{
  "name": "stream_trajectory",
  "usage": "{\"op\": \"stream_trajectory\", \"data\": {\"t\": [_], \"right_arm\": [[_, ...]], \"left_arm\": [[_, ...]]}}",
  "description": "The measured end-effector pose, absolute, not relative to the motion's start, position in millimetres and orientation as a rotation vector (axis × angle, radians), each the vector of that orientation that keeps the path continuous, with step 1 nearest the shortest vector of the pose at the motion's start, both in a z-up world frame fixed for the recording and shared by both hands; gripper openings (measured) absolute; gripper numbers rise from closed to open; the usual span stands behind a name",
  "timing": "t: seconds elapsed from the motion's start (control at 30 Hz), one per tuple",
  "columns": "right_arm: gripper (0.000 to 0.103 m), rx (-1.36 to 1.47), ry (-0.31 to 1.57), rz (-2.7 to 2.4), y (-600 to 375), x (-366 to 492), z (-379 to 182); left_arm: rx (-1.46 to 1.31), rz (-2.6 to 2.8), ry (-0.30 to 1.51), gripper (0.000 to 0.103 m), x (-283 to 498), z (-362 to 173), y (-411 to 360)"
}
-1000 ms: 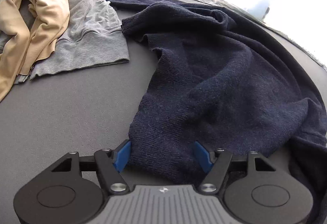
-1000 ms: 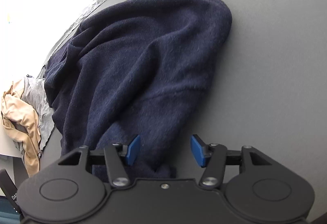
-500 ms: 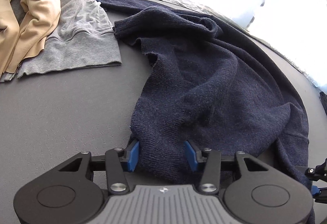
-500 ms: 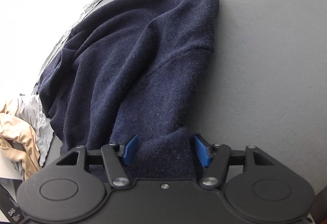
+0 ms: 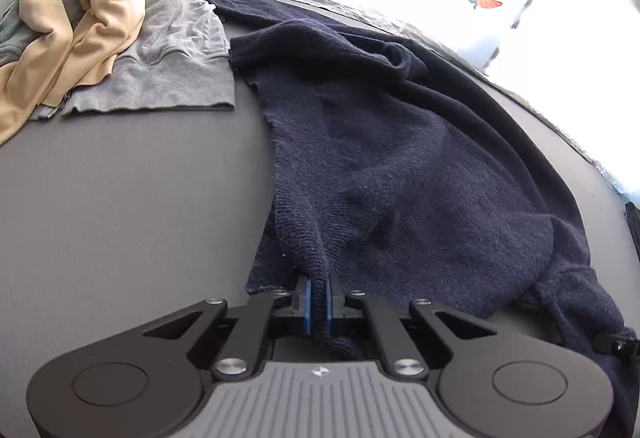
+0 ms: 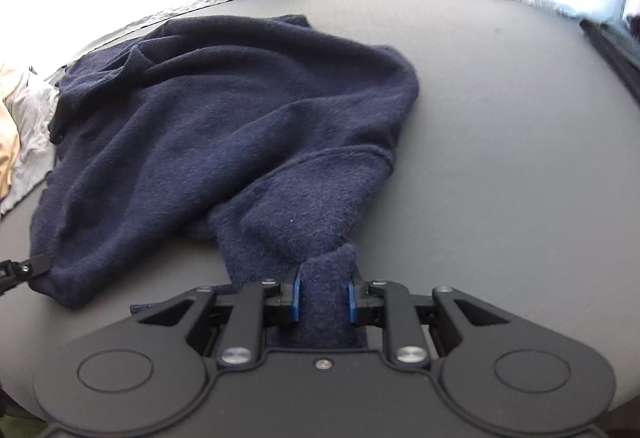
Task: Fold clothes
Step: 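Pull the sweater hem with both grippers to spread it flat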
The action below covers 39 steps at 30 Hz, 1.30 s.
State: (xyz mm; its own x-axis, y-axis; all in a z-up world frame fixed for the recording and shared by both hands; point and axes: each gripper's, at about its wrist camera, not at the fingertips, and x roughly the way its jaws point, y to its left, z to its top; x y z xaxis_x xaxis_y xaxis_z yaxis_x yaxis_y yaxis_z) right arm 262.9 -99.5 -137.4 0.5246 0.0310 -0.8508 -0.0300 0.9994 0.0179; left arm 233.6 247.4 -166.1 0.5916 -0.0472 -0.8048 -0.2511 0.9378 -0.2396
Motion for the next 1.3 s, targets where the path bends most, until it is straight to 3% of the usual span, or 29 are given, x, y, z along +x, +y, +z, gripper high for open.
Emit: {"op": "stream_trajectory", "data": {"t": [0.2,0.43,0.57,0.67,0.7,0.83,0.97,1.3], "right_arm": [[0.020,-0.203,0.862,0.024,-218.4,279.6,-124.8],[0.020,-0.509,0.619,-0.028,-346.7,334.6,-99.3],[0.023,-0.532,0.581,-0.107,-401.7,382.9,-79.2],[0.046,-0.343,0.645,-0.139,-424.8,384.7,-77.1],[0.045,-0.266,0.666,-0.137,-429.4,377.4,-81.0],[0.045,0.018,0.780,-0.092,-427.7,327.2,-118.5],[0.046,0.290,0.918,-0.049,-409.1,281.5,-159.3],[0.049,0.504,1.024,-0.050,-371.3,256.8,-184.4]], "left_arm": [[-0.383,0.072,0.978,0.006,186.5,-169.3,125.0],[-0.246,-0.318,1.012,0.007,165.5,-174.1,-95.1],[-0.089,-0.475,0.913,0.023,174.3,-144.5,-162.5],[-0.069,-0.424,0.891,0.052,181.1,-137.4,-160.1],[-0.074,-0.385,0.888,0.059,183.2,-137.5,-153.1],[-0.107,-0.062,0.899,0.065,189.8,-144.9,-90.1],[-0.132,0.241,0.897,0.079,193.7,-154.9,-17.8],[-0.133,0.242,1.024,0.080,220.3,-188.4,70.0]]}}
